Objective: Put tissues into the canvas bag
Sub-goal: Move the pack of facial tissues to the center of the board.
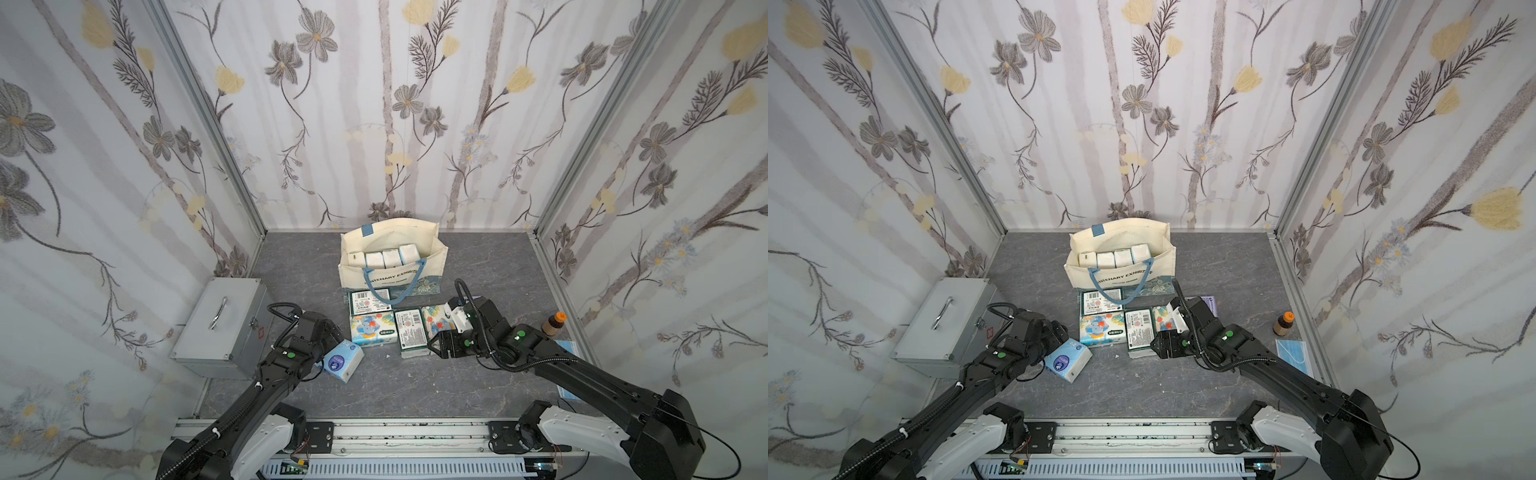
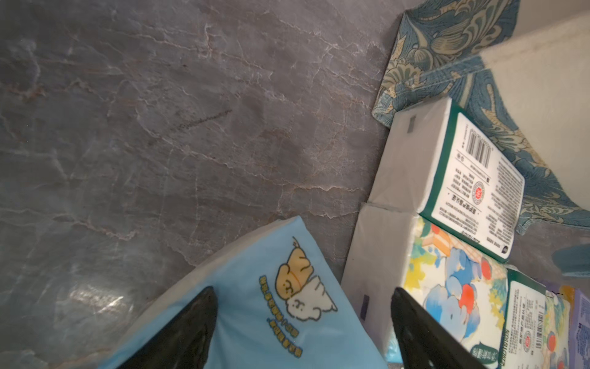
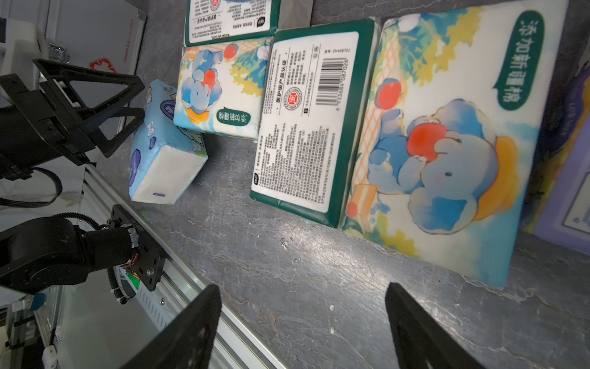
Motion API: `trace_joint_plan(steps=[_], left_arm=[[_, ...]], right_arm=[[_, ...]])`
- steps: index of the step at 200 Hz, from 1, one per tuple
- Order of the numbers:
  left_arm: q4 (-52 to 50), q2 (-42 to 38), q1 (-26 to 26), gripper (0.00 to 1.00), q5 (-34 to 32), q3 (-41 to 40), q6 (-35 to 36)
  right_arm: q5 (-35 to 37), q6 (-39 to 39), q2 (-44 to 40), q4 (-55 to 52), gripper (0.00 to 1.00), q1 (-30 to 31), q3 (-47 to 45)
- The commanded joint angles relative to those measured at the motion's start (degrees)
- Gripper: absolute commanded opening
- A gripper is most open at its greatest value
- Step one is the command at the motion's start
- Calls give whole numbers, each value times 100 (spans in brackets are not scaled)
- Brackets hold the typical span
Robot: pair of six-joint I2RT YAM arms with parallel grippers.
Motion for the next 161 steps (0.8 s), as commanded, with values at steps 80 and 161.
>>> trace_joint_plan(steps=[80,161], left_arm=[[1130,-102,-3619,88,-1028,-653,-3108],[-1055,-1700,-3879,92,-1706,-493,-2866]], right_arm=[[-526,817,942,1646,82,937,-244],[-397,1133,1858,2212,82,1677,181]])
